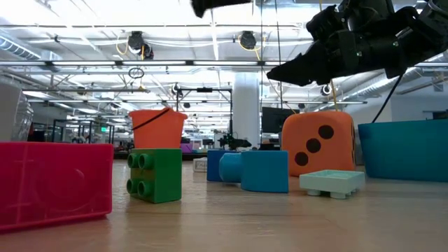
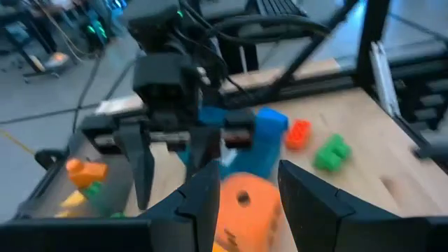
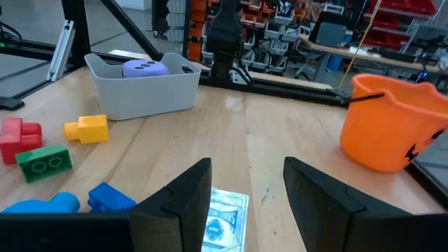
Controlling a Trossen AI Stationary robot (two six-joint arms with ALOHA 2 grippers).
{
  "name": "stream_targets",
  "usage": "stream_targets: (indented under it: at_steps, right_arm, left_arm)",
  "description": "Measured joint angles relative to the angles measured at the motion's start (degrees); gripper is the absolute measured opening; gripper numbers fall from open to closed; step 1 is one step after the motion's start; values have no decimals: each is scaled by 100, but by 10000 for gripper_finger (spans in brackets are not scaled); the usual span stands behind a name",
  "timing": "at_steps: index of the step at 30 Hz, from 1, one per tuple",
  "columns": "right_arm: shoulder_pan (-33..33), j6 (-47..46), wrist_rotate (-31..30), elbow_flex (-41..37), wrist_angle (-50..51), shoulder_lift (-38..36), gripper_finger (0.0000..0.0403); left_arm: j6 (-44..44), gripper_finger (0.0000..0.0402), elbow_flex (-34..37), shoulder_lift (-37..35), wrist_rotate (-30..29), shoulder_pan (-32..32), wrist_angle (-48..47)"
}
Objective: Pick & Place Toys
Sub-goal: Put the green game piece into the black bin
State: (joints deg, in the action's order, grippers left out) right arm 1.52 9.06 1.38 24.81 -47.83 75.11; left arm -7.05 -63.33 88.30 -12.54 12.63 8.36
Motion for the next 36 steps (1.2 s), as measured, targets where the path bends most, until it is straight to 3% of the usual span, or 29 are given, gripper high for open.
stream_targets:
  at_steps: [8,13,28,30,36]
  right_arm:
    - [4,175,-9,4,7,0,171]
    - [4,518,-7,4,-22,0,171]
    - [4,518,12,1,-20,0,171]
    - [4,518,14,1,-32,0,171]
    - [4,518,16,4,7,0,171]
  left_arm:
    - [268,152,9,1322,276,-465,1568]
    - [118,152,2,1543,652,-657,2377]
    - [-185,152,4,-691,665,-1021,279]
    - [-180,152,176,-807,743,-1051,434]
    - [23,152,1286,-716,1412,-1220,2265]
